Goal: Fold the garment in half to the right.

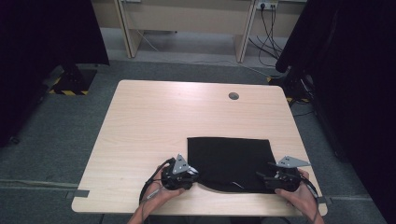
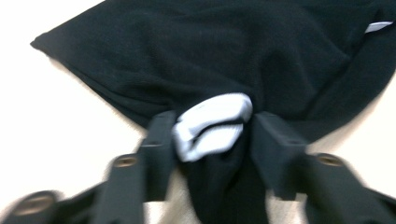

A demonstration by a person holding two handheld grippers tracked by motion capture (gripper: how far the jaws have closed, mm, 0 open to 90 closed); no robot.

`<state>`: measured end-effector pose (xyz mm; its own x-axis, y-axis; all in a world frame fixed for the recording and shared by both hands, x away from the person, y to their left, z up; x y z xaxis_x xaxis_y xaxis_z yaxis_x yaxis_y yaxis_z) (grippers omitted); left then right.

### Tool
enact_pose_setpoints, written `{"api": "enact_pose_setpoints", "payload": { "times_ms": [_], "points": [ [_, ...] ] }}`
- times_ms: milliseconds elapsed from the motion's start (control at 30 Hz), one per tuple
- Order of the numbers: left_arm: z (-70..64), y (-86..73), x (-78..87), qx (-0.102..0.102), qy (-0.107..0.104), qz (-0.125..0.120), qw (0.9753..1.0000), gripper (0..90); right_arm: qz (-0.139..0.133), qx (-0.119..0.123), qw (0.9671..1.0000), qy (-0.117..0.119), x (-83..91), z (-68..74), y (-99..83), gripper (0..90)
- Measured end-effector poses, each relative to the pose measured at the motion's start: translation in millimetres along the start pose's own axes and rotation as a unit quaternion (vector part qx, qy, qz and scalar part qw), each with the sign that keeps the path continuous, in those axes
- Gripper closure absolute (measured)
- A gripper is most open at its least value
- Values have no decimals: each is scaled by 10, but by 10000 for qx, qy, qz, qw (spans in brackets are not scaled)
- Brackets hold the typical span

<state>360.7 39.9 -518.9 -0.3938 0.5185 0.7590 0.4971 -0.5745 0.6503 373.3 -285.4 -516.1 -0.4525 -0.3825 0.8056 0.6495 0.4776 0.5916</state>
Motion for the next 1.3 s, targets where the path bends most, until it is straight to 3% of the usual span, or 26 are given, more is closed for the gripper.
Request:
{"api": "enact_pose_setpoints", "payload": {
  "times_ms": [100, 200, 433, 633, 900, 1133, 1300],
  "points": [
    [-18, 6, -6, 14, -116, 4, 9999, 713, 8, 3, 10000, 6, 3, -5, -1, 337],
    [-30, 7, -8, 23, -136, -3, 9999, 746, 18, 5, 10000, -3, 9, -13, -6, 338],
    [-97, 16, -15, 34, -232, 18, 9997, 755, 54, -65, 10000, -19, 47, -65, -44, 347],
    [-160, 34, -34, -39, -183, 1, 9998, 755, 51, -109, 9999, -45, 85, -110, -87, 349],
    [-182, 46, -46, 61, -208, 0, 9998, 754, 95, -188, 9997, -86, 137, -144, -144, 352],
    [-260, 60, -61, 33, -361, 9, 9993, 756, 115, -238, 9996, -126, 166, -193, -174, 352],
    [-284, 63, -64, 7, -361, 14, 9993, 756, 250, -260, 9992, -150, 195, -205, -181, 344]
  ]
}}
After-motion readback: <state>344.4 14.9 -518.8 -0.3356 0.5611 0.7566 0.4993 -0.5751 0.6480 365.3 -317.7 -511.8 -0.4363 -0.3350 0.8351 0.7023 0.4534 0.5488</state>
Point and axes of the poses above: each handheld gripper's, and its own axes: x roughly backward along the jaws, y roughly out of its top, z roughly to its left, the point moved 6 cm from there along -x, roughly forward along the jaws, and after that the axes turned 11 degrees about z, right-handed, at the moved point
